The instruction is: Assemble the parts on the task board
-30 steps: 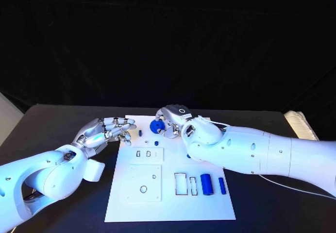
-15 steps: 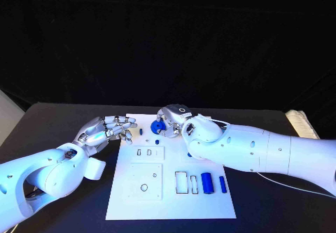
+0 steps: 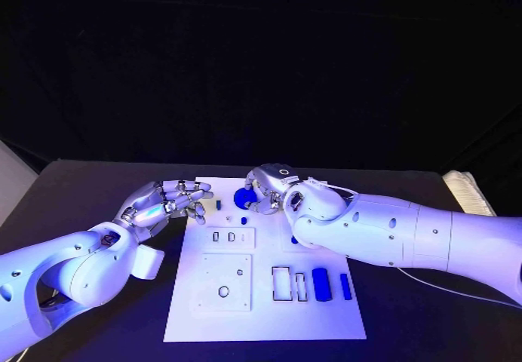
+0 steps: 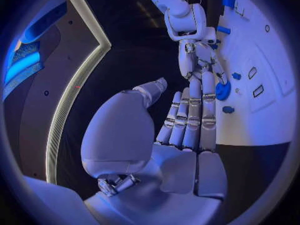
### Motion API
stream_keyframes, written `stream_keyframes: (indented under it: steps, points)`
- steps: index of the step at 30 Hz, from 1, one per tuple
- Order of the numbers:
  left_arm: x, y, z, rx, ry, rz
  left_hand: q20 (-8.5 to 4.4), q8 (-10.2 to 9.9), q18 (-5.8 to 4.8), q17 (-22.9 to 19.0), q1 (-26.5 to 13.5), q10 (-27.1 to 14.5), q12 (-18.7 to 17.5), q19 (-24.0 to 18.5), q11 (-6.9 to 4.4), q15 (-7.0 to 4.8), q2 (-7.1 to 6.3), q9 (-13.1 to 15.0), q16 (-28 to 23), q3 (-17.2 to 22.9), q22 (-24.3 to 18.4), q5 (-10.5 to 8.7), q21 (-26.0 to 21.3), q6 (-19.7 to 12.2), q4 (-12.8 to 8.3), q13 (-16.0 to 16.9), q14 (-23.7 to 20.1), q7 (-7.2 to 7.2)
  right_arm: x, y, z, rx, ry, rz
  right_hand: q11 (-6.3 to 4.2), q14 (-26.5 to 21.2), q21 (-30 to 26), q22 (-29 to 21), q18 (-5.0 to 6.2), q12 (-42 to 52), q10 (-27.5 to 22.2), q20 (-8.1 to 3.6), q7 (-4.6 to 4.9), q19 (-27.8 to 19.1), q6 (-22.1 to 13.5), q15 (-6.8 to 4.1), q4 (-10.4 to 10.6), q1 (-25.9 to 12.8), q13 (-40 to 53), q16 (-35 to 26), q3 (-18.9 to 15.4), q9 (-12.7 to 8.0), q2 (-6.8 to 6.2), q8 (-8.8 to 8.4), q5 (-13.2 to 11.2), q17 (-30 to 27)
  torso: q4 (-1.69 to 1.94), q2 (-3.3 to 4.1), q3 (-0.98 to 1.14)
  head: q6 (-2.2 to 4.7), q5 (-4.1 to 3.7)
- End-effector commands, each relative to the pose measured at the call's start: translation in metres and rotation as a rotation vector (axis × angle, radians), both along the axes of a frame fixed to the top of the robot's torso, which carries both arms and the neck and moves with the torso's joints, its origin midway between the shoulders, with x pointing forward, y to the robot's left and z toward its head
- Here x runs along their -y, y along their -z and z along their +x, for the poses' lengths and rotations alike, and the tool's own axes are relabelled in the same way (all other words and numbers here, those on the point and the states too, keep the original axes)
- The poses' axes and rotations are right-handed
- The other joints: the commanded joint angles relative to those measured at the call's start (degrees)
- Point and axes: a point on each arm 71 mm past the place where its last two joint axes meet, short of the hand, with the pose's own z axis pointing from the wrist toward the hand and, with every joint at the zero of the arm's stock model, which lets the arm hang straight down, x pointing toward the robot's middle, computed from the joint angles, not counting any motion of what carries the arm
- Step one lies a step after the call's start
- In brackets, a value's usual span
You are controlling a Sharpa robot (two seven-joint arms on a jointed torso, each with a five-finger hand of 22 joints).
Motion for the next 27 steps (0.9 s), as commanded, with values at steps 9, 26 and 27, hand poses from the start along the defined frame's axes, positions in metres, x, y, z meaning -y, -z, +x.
stream_keyframes:
  steps: [9, 26, 27]
  points:
    - [0.002, -0.001, 0.0, 0.0, 0.016, -0.004, 0.08, -0.17, 0.36, -0.12, -0.37, -0.39, 0.25, -0.39, 0.08, 0.12, 0.58, 0.12, 0.37, -0.15, 0.1, -0.29, 0.26, -0.39, -0.22, 0.07, -0.37, 0.91, 0.002, 0.007, 0.002, -0.089, -0.024, 0.013, 0.88, 5.85, 0.25, 15.1, -0.38, -0.31, -0.66, 1.45, 0.88, 6.0, -0.79, 1.1, 9.78, 0.05, 7.83, 0.13, -17.72, -3.36, 4.35, -1.89, -5.35, 14.74, -0.04, 0.02, 0.0, -0.13, 0.02]
    - [0.0, 0.001, 0.0, -0.011, 0.004, 0.006, 0.09, -0.13, 0.38, -0.19, -0.38, -0.45, 0.33, -0.48, 0.1, 0.12, 1.18, 0.19, 0.42, 0.13, 0.14, -0.27, 0.4, -0.39, -0.04, 0.08, -0.36, 0.95, 0.025, 0.001, 0.002, -0.038, 0.0, 0.091, 0.17, 5.99, 0.25, 15.1, -0.38, 0.59, 0.47, 0.85, 0.15, 6.0, 1.13, 0.43, 9.51, -3.01, 8.74, 0.33, -15.25, -4.25, 6.8, -1.01, 0.7, 15.09, -0.11, 0.01, 0.06, -0.27, -0.04]
    - [0.0, 0.001, 0.0, -0.011, 0.002, 0.007, 0.09, -0.13, 0.38, -0.19, -0.38, -0.45, 0.33, -0.48, 0.1, 0.12, 1.18, 0.19, 0.42, 0.13, 0.14, -0.27, 0.4, -0.39, -0.04, 0.08, -0.36, 0.95, 0.027, -0.001, 0.001, -0.015, -0.002, 0.116, 0.16, 5.99, 0.25, 15.1, -0.38, 0.57, 0.47, 0.82, 0.14, 6.0, 1.09, 0.41, 9.47, -2.75, 8.73, 0.33, -14.95, -4.36, 6.67, -1.04, 1.22, 15.09, -0.14, 0.01, 0.07, -0.24, -0.03]
